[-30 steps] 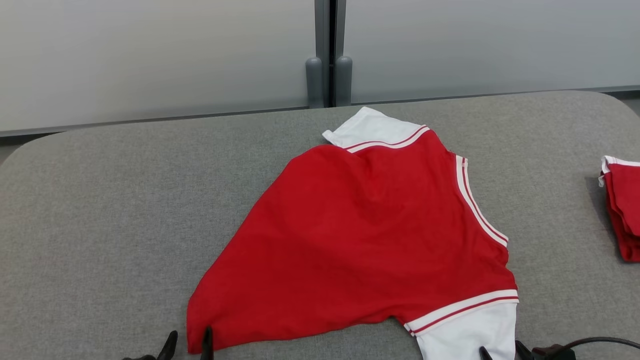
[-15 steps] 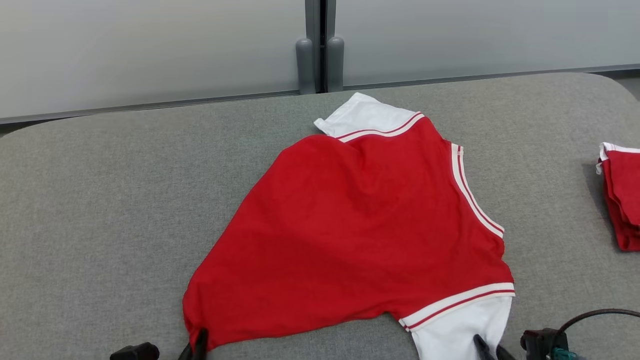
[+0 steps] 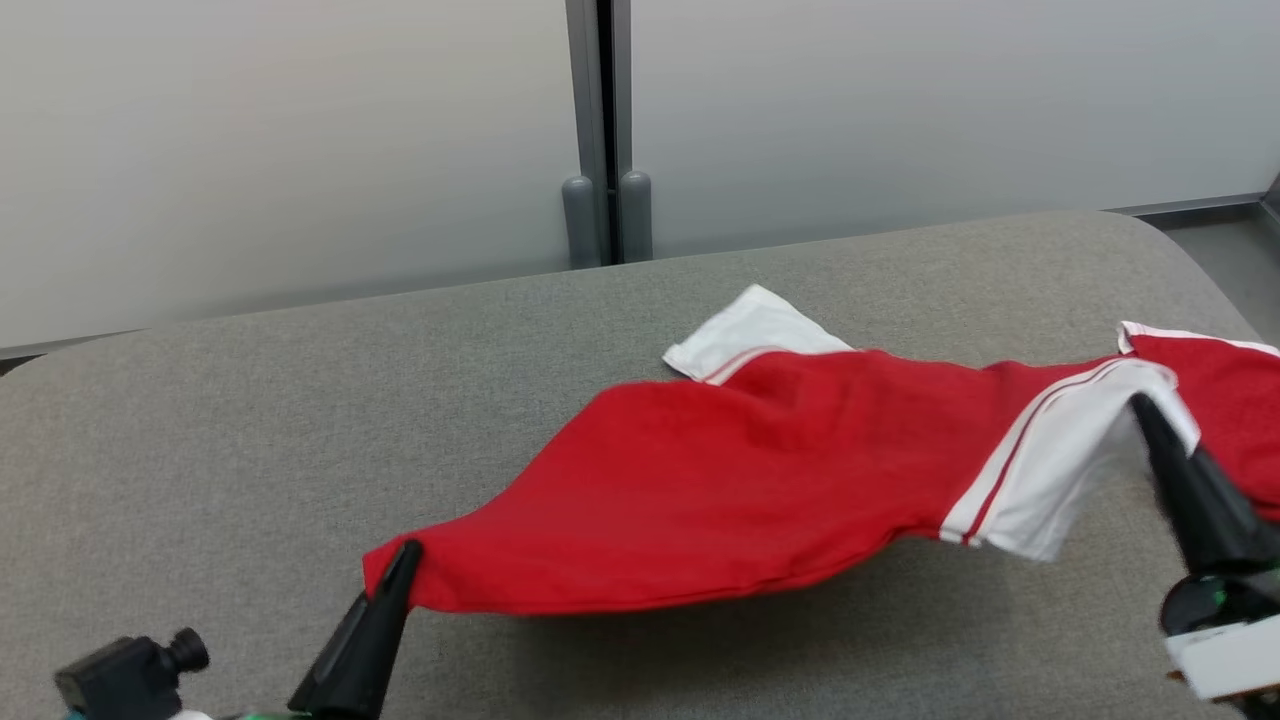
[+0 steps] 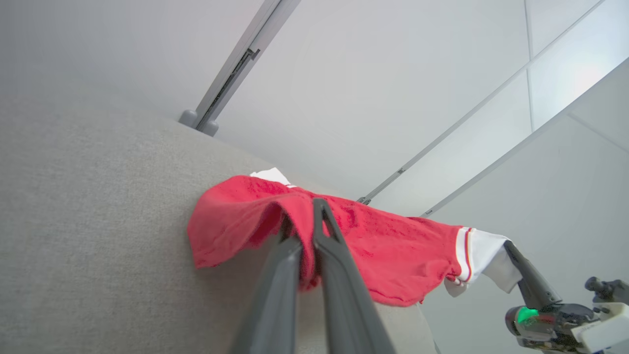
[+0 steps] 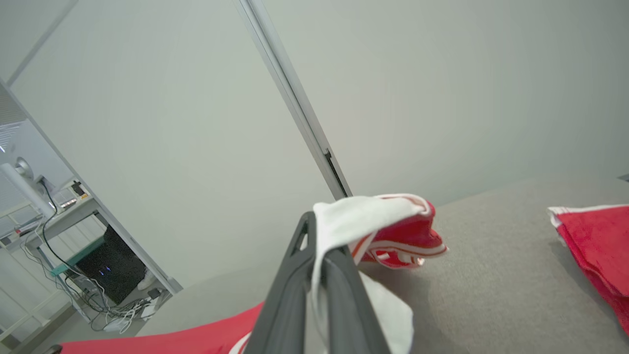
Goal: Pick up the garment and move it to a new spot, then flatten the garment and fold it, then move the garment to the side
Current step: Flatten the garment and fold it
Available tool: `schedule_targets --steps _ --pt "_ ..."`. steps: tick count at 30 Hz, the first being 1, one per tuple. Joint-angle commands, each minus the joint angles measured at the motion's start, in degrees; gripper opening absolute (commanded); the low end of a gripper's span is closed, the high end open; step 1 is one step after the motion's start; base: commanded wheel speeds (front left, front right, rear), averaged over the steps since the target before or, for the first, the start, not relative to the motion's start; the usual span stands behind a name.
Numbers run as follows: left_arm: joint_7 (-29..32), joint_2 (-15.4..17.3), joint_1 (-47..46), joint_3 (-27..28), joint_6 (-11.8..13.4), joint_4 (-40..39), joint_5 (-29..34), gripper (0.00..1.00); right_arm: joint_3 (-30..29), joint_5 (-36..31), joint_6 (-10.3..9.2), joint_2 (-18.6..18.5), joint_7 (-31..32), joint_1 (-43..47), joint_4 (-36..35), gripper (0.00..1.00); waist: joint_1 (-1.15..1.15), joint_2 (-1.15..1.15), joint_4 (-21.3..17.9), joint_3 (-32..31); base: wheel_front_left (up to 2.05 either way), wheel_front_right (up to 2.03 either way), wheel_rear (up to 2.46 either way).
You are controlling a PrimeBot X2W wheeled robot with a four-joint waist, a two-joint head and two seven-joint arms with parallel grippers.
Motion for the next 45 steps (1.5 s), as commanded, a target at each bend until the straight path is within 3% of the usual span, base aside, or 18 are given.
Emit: schedule_targets --steps 1,5,6,10,11,12,17,22,25,33,38,45 --pt "2.47 0.54 -0.88 0.99 1.77 -7.12 -2.55 0.00 -3.45 1.79 0.12 -0.69 1.89 -1.98 -5.20 0.00 0.00 0.00 -0.39 -0.64 0.00 0.00 0.00" --pt "8.11 1.01 -6.26 2.35 6.41 -16.14 -6.71 0.00 -9.39 4.43 0.12 -1.94 7.25 -8.99 -11.14 0.00 0.00 0.00 -0.40 -0.43 0.00 0.00 0.00" --pt "8.11 1.01 -6.26 2.35 6.41 -16.14 -6.71 0.00 -9.39 4.43 0.12 -1.94 7.25 -8.99 -11.14 0.00 0.00 0.00 -0.40 -0.43 0.00 0.00 0.00" --pt "15.00 2.87 -16.62 3.20 11.75 -18.72 -9.74 0.00 -13.63 5.65 0.12 -3.39 14.25 -21.12 -10.79 0.00 0.00 0.00 0.12 1.65 0.00 0.00 0.00" --pt "18.06 3.63 -23.47 3.42 14.64 -18.06 -10.68 0.00 -14.56 5.64 0.11 -3.61 17.76 -27.91 -8.70 0.00 0.00 0.00 0.65 4.16 0.00 0.00 0.00" --pt "19.89 4.38 -26.72 2.99 15.96 -17.32 -10.88 0.00 -15.33 5.21 0.11 -3.59 19.40 -31.30 -7.40 0.00 0.00 0.00 1.01 5.82 0.00 0.00 0.00" --pt "24.73 7.38 -45.38 1.29 18.63 -8.84 -8.74 0.00 -15.27 1.13 0.12 -4.13 25.79 -48.14 -1.05 0.00 0.00 0.00 3.61 15.06 0.00 0.00 0.00" --pt "24.04 8.90 -65.56 -0.09 17.34 5.61 -4.77 0.00 -13.36 -4.66 0.11 -2.54 27.31 -65.33 7.55 0.00 0.00 0.00 5.70 25.63 0.00 0.00 0.00" --pt "21.12 8.27 -78.26 -0.97 15.06 16.61 -2.60 0.00 -11.73 -10.08 0.11 -2.02 25.64 -75.58 14.97 0.00 0.00 0.00 6.88 31.96 0.00 0.00 0.00" --pt "1.47 5.82 -101.63 -2.73 8.21 45.06 6.22 0.00 -9.33 -20.25 0.11 1.11 11.83 -94.06 35.71 0.00 0.00 0.00 7.95 40.43 0.00 0.00 0.00" --pt "-7.26 4.34 -104.62 -4.64 3.54 57.04 8.47 0.00 -7.30 -19.04 0.11 2.12 5.32 -93.16 43.36 0.00 0.00 0.00 8.04 42.83 0.00 0.00 0.00" --pt "-14.27 2.48 -95.43 -6.03 -1.88 67.27 6.41 0.00 -3.72 -10.48 0.11 1.18 -2.59 -76.21 42.97 0.00 0.00 0.00 7.94 40.40 0.00 0.00 0.00"
